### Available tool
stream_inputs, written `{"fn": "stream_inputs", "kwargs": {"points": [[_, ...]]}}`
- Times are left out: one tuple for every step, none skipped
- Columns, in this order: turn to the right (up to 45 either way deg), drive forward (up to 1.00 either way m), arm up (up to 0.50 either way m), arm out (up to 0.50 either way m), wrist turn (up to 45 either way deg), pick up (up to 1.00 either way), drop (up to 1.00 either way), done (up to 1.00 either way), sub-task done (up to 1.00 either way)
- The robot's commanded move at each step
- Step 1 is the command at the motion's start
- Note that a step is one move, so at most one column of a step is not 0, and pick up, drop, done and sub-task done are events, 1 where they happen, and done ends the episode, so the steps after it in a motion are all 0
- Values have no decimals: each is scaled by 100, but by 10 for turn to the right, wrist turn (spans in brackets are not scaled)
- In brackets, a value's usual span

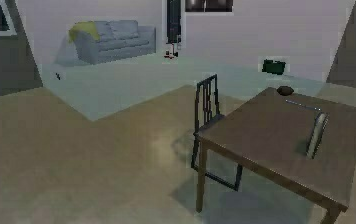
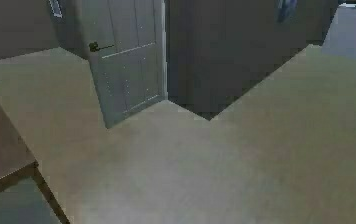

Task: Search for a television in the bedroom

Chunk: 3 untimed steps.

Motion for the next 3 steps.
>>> {"fn": "stream_inputs", "kwargs": {"points": [[-270,0,0,0,0,0,0,0,0],[0,75,0,0,0,0,0,0,0],[180,0,0,0,0,0,0,0,0]]}}
